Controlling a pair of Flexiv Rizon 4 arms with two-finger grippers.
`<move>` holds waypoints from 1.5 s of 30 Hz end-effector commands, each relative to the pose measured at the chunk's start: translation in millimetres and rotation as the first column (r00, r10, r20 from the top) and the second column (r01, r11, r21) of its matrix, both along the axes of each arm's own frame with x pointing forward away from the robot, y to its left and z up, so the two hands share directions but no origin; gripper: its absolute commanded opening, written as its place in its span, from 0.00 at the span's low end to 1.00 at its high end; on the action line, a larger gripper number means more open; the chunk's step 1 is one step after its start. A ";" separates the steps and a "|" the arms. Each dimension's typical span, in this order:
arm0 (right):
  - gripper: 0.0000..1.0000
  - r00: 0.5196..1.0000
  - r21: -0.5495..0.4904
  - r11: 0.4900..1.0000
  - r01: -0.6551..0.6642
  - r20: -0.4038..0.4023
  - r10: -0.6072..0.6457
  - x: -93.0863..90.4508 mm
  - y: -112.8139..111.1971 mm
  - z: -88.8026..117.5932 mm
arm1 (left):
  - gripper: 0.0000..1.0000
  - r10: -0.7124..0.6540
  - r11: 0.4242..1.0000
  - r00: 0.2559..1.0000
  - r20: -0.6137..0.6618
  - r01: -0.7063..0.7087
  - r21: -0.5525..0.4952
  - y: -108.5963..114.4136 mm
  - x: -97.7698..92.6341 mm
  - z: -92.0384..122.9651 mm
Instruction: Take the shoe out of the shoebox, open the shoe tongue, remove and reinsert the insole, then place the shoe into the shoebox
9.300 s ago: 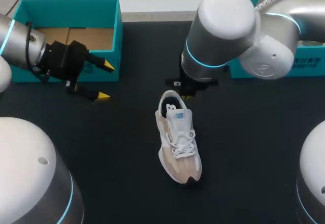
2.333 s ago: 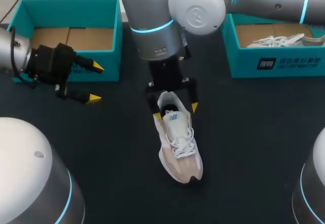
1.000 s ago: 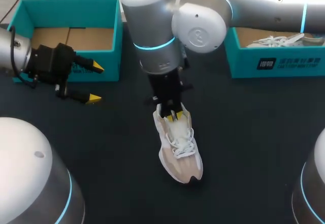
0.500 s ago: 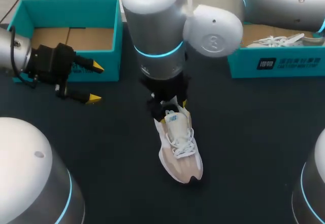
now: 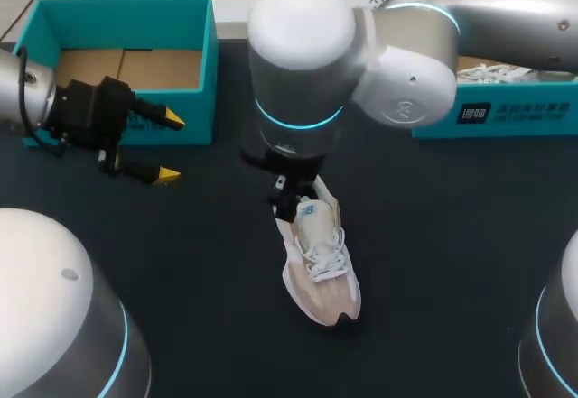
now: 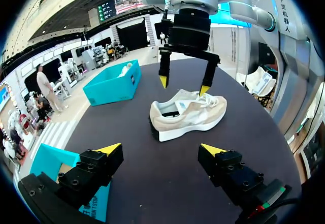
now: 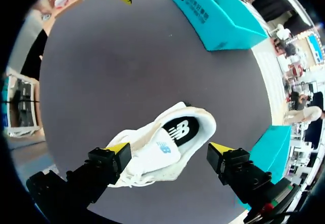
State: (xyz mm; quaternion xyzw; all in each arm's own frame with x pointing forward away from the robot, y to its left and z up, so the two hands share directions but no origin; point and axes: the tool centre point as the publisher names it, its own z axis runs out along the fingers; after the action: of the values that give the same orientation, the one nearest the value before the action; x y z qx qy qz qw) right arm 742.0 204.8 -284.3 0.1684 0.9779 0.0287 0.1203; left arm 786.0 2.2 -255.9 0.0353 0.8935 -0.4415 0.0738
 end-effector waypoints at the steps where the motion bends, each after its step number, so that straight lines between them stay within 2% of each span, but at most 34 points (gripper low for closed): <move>1: 1.00 0.983 -0.016 0.983 -0.182 0.022 0.182 26.3 0.9 -5.3 | 1.00 0.001 1.000 1.000 0.001 -0.001 0.002 0.0 -1.3 0.1; 10: 1.00 0.959 -0.098 0.956 -0.278 0.033 0.282 66.8 9.8 -23.2 | 1.00 0.001 1.000 1.000 0.001 -0.001 0.002 0.0 -1.3 0.1; 15: 1.00 0.951 -0.118 0.947 -0.300 0.036 0.306 80.9 13.4 -37.8 | 1.00 0.001 1.000 1.000 0.001 -0.001 0.002 0.0 -1.3 0.1; 27: 1.00 0.918 -0.162 0.908 -0.387 0.021 0.395 106.1 -7.1 -76.1 | 1.00 0.001 1.000 1.000 0.001 -0.001 0.002 0.0 -1.3 0.1; 28: 0.87 0.916 -0.160 0.904 -0.396 0.004 0.401 106.9 -8.6 -77.5 | 1.00 0.001 1.000 1.000 0.001 -0.001 0.002 0.0 -1.3 0.1; 32: 0.78 0.914 -0.161 0.902 -0.401 -0.006 0.405 108.5 -12.2 -81.6 | 1.00 0.001 1.000 1.000 0.001 -0.001 0.002 0.0 -1.3 0.1; 34: 0.71 0.913 -0.165 0.900 -0.404 -0.011 0.408 108.1 -11.9 -84.1 | 1.00 0.001 1.000 1.000 0.001 -0.001 0.002 0.0 -1.3 0.1; 35: 0.55 0.912 -0.166 0.898 -0.406 -0.015 0.410 107.6 -11.6 -85.9 | 1.00 0.001 1.000 1.000 0.001 -0.001 0.002 0.0 -1.3 0.1; 36: 0.50 0.913 -0.175 0.898 -0.405 -0.019 0.408 107.0 -11.3 -87.5 | 1.00 0.001 1.000 1.000 0.001 -0.001 0.002 0.0 -1.3 0.1; 43: 0.51 0.920 -0.185 0.903 -0.389 -0.026 0.391 101.1 -10.3 -92.9 | 1.00 0.001 1.000 1.000 0.001 -0.001 0.002 0.0 -1.3 0.1; 45: 0.56 0.924 -0.191 0.905 -0.379 -0.031 0.380 100.6 -10.0 -94.0 | 1.00 0.001 1.000 1.000 0.001 -0.001 0.002 0.0 -1.3 0.1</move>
State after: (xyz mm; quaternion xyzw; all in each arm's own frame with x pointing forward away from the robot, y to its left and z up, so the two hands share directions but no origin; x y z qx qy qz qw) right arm 842.4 190.9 -375.5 -0.0389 0.9900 -0.0381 0.1303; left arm 786.0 2.2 -255.9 0.0353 0.8935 -0.4415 0.0738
